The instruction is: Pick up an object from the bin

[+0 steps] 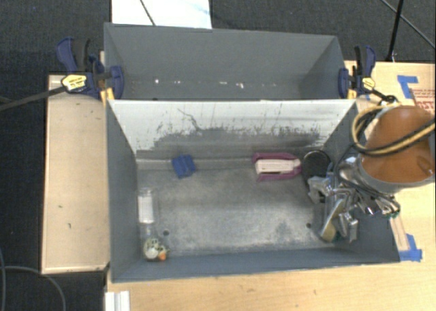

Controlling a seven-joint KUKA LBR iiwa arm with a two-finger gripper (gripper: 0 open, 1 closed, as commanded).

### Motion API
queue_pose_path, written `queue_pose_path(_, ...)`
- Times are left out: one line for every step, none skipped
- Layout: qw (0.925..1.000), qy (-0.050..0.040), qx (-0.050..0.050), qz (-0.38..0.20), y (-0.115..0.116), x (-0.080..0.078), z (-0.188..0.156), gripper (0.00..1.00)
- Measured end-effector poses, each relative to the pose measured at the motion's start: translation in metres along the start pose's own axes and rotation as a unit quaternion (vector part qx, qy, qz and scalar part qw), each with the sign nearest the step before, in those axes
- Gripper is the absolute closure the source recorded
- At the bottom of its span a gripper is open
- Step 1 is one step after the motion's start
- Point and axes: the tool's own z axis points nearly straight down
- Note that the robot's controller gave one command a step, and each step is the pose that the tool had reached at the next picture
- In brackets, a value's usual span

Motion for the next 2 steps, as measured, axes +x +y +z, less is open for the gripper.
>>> queue_pose_path(1.0000,-0.0005,0.001,-0.002,-0.001,0.000,0.001,1.00)
queue_pose_path(0.9998,-0.0030,0.004,-0.021,0.014,0.000,-0.128,1.00)
